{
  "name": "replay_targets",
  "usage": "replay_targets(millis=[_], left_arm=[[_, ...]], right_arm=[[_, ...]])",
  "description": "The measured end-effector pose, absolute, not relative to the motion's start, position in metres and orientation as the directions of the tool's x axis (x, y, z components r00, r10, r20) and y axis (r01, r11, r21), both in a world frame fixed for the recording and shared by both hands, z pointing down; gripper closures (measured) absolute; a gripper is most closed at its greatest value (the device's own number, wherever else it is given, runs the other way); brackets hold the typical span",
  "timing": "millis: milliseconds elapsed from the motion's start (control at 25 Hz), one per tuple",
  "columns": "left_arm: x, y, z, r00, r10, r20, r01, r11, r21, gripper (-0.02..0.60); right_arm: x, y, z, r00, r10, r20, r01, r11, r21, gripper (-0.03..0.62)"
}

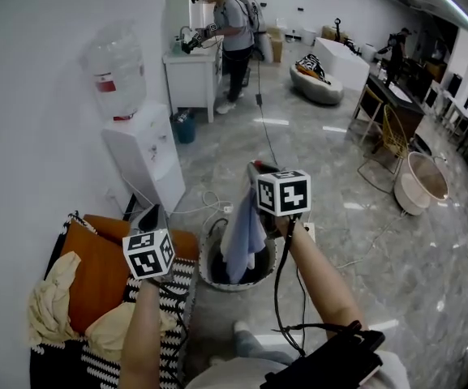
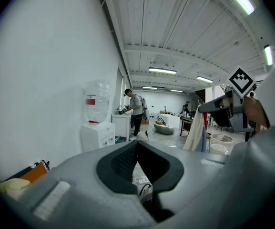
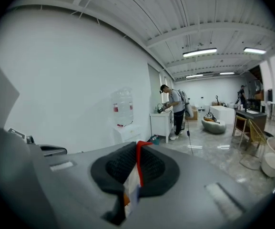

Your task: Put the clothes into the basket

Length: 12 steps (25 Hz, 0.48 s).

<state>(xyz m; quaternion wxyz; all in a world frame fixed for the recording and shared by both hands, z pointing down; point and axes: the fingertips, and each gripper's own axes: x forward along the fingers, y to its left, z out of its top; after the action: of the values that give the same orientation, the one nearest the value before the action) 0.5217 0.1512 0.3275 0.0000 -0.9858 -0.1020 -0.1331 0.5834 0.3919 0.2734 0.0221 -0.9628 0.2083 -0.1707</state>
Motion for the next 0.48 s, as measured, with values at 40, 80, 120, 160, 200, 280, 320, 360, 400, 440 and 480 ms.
replay_targets(millis=[40, 80, 120, 160, 200, 280, 320, 360, 400, 440, 480], left_arm=[[0.521, 0.153, 0.334, 0.940, 0.201, 0.274, 0.202, -0.979, 0.026, 0.578], [0.521, 0.155, 0.340, 0.937, 0.201, 0.285, 0.202, -0.979, 0.029, 0.578], [0.520, 0.157, 0.347, 0.934, 0.202, 0.296, 0.201, -0.979, 0.034, 0.578], [0.520, 0.158, 0.354, 0.930, 0.202, 0.307, 0.200, -0.979, 0.039, 0.578], [0.520, 0.160, 0.362, 0.926, 0.203, 0.319, 0.199, -0.979, 0.044, 0.578], [0.520, 0.163, 0.377, 0.916, 0.205, 0.345, 0.199, -0.979, 0.052, 0.578], [0.519, 0.165, 0.385, 0.911, 0.207, 0.357, 0.200, -0.978, 0.056, 0.578], [0.519, 0.168, 0.392, 0.906, 0.209, 0.368, 0.201, -0.978, 0.061, 0.578], [0.518, 0.171, 0.400, 0.900, 0.212, 0.380, 0.203, -0.977, 0.064, 0.578], [0.518, 0.173, 0.408, 0.894, 0.216, 0.393, 0.207, -0.976, 0.066, 0.578], [0.518, 0.176, 0.416, 0.887, 0.220, 0.407, 0.211, -0.975, 0.066, 0.578]], right_arm=[[0.583, 0.395, 0.284, 0.850, -0.406, 0.336, -0.390, -0.913, -0.119, 0.585], [0.583, 0.397, 0.294, 0.844, -0.405, 0.352, -0.387, -0.914, -0.123, 0.585], [0.583, 0.399, 0.304, 0.837, -0.404, 0.368, -0.386, -0.914, -0.125, 0.585], [0.583, 0.400, 0.315, 0.830, -0.403, 0.385, -0.386, -0.914, -0.125, 0.585], [0.583, 0.400, 0.326, 0.822, -0.403, 0.402, -0.386, -0.914, -0.126, 0.585], [0.582, 0.400, 0.347, 0.806, -0.402, 0.434, -0.385, -0.914, -0.130, 0.585], [0.581, 0.401, 0.357, 0.798, -0.403, 0.448, -0.386, -0.913, -0.135, 0.585], [0.581, 0.402, 0.367, 0.788, -0.406, 0.462, -0.387, -0.911, -0.141, 0.585], [0.580, 0.402, 0.378, 0.778, -0.410, 0.476, -0.389, -0.910, -0.147, 0.585], [0.579, 0.402, 0.388, 0.767, -0.413, 0.491, -0.391, -0.908, -0.152, 0.585], [0.579, 0.403, 0.400, 0.756, -0.414, 0.507, -0.392, -0.907, -0.155, 0.585]])
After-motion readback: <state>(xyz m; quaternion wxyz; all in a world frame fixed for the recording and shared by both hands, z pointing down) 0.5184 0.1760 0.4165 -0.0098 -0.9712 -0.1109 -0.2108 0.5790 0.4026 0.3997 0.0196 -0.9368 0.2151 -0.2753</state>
